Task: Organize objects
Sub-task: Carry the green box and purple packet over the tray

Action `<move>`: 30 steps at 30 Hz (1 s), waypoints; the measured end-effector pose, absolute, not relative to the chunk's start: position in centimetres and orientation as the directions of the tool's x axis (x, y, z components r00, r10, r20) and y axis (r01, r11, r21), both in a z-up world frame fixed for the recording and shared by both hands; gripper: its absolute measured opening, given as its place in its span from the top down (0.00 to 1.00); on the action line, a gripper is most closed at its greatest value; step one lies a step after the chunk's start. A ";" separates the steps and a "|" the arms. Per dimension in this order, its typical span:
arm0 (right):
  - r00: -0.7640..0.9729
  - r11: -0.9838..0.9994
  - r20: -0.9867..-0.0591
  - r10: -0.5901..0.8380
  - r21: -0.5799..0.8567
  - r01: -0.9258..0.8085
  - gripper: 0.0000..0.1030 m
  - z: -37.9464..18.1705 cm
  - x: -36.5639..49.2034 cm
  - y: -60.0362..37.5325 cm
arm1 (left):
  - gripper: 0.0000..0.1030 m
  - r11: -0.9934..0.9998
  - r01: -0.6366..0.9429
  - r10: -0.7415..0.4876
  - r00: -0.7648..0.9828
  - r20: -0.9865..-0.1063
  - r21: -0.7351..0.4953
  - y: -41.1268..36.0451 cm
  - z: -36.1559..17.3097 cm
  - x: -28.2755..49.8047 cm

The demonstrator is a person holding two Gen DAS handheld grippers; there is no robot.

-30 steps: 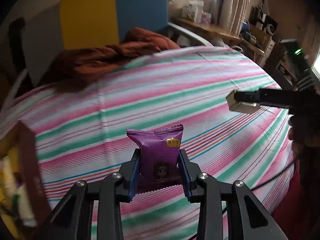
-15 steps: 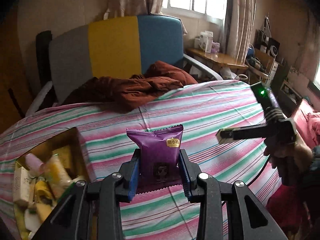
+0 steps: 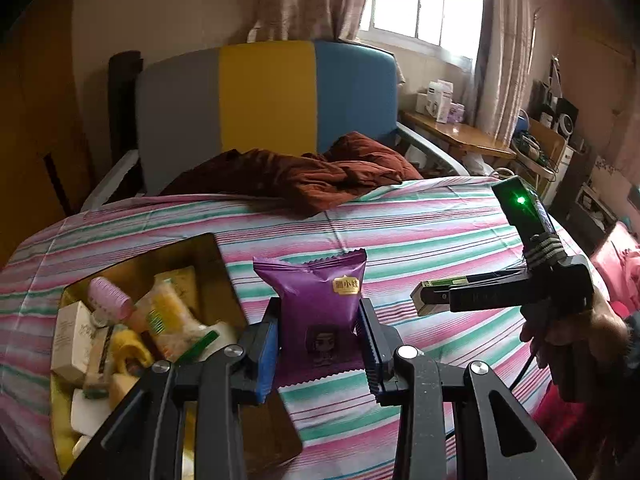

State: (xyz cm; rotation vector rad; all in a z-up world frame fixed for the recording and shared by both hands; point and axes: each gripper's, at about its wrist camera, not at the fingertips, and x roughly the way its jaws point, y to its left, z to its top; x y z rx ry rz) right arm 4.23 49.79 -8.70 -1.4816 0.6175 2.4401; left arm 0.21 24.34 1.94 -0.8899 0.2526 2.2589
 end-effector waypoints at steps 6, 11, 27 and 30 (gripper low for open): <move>-0.517 -0.893 -0.853 -0.077 0.289 -0.344 0.26 -7.3 3.0 46.1 | 0.64 -0.765 -0.637 0.525 -0.531 -0.666 -0.095 21.5 1.4 -0.3; -0.569 -0.903 -0.811 -0.137 0.338 -0.264 0.26 -5.5 2.4 42.0 | 0.64 -0.805 -0.579 0.506 -0.552 -0.663 -0.132 17.6 1.5 -1.9; -0.553 -0.918 -0.755 -0.352 0.394 0.047 0.26 -3.9 -0.6 27.5 | 0.64 -0.942 -0.274 0.330 -0.649 -0.686 -0.194 1.7 -0.3 -7.1; -0.499 -0.925 -0.790 -0.357 0.374 0.068 0.25 -5.1 -1.3 25.9 | 0.64 -0.941 -0.259 0.337 -0.643 -0.688 -0.220 0.9 -0.4 -7.6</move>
